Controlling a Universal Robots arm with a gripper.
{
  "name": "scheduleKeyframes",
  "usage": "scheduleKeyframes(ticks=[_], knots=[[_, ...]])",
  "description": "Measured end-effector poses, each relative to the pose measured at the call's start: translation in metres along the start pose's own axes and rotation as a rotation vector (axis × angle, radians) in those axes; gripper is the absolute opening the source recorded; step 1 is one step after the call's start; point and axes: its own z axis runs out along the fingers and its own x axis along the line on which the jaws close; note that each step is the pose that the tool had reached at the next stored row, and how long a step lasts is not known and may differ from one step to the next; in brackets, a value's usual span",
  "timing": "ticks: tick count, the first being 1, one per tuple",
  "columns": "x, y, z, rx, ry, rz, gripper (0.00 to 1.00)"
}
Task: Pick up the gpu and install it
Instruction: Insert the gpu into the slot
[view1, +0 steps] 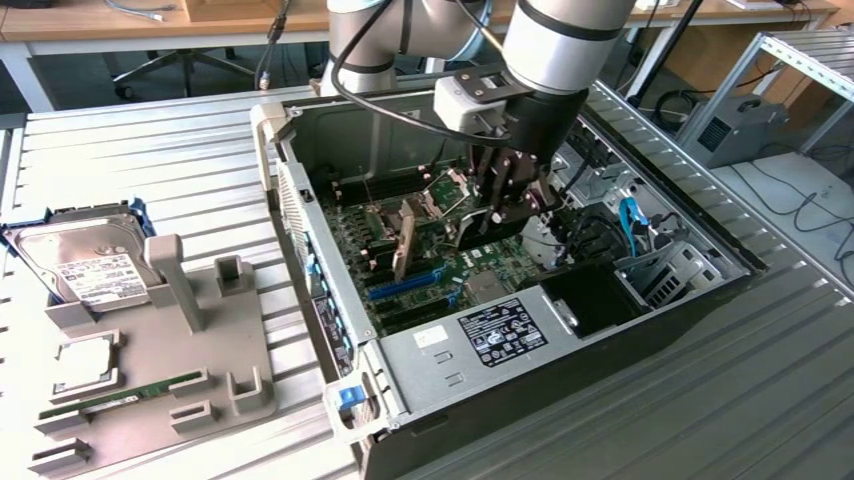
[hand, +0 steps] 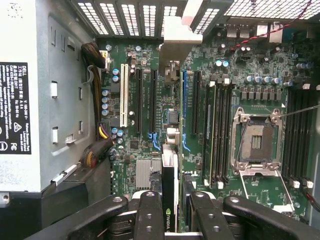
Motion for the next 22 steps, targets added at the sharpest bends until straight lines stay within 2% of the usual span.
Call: scheduleKeyframes(ticks=[14, 22], knots=[[0.0001, 0.0001, 0.0048, 0.0000, -0.0001, 0.000, 0.26], [0.0001, 0.0034, 0.0070, 0.0001, 0.0001, 0.009, 0.26]])
